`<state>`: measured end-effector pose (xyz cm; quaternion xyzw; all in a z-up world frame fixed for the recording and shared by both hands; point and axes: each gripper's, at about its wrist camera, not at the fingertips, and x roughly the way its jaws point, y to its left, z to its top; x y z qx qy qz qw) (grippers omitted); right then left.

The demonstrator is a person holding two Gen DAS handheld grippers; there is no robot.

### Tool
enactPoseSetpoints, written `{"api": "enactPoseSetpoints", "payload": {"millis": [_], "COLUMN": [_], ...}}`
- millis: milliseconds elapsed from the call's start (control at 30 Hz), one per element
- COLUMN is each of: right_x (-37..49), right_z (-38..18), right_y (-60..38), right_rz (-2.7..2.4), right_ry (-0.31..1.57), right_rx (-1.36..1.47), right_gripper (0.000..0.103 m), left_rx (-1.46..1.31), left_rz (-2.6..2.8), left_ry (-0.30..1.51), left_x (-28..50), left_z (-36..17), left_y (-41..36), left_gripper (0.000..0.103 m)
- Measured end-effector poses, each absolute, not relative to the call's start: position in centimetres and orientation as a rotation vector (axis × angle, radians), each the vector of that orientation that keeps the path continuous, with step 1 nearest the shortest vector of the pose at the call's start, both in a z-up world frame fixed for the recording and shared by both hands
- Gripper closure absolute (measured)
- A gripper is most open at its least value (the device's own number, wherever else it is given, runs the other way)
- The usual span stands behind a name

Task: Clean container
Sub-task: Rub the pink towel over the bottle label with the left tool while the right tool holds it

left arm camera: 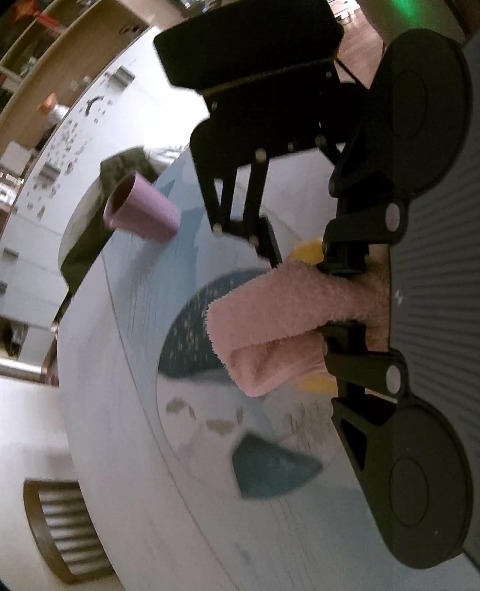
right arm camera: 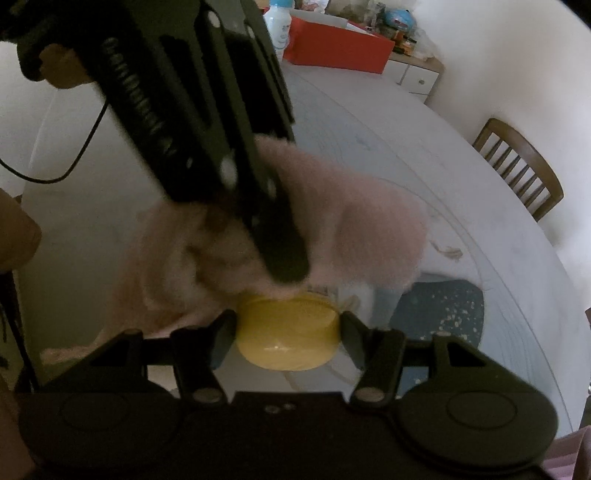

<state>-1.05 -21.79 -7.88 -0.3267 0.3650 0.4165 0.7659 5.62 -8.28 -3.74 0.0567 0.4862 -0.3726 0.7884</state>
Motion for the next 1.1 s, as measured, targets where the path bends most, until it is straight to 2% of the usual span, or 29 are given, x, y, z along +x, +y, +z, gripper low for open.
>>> {"api": "enactPoseSetpoints", "payload": {"millis": [433, 567, 800, 1100], "right_x": [-0.4, -0.5, -0.5, -0.6], "right_z": [-7.9, -7.9, -8.0, -7.9], "right_y": [-22.2, -22.2, -22.3, -22.3], "right_rz": [0.906, 0.905, 0.904, 0.904], "right_ry": [0.798, 0.800, 0.803, 0.802], "right_rx": [-0.714, -0.719, -0.715, -0.714], "right_gripper": [0.043, 0.043, 0.043, 0.043], "left_rx": [0.153, 0.144, 0.124, 0.211], "left_rz": [-0.612, -0.643, -0.843, -0.979], "left_ry": [1.121, 1.093, 0.984, 1.030], "left_x": [6.6, 5.8, 3.8, 3.2], "left_z": [-6.0, -4.3, 0.5, -2.5], "left_y": [-4.1, -4.0, -7.2, -13.3], "left_gripper": [0.083, 0.083, 0.083, 0.083]}}
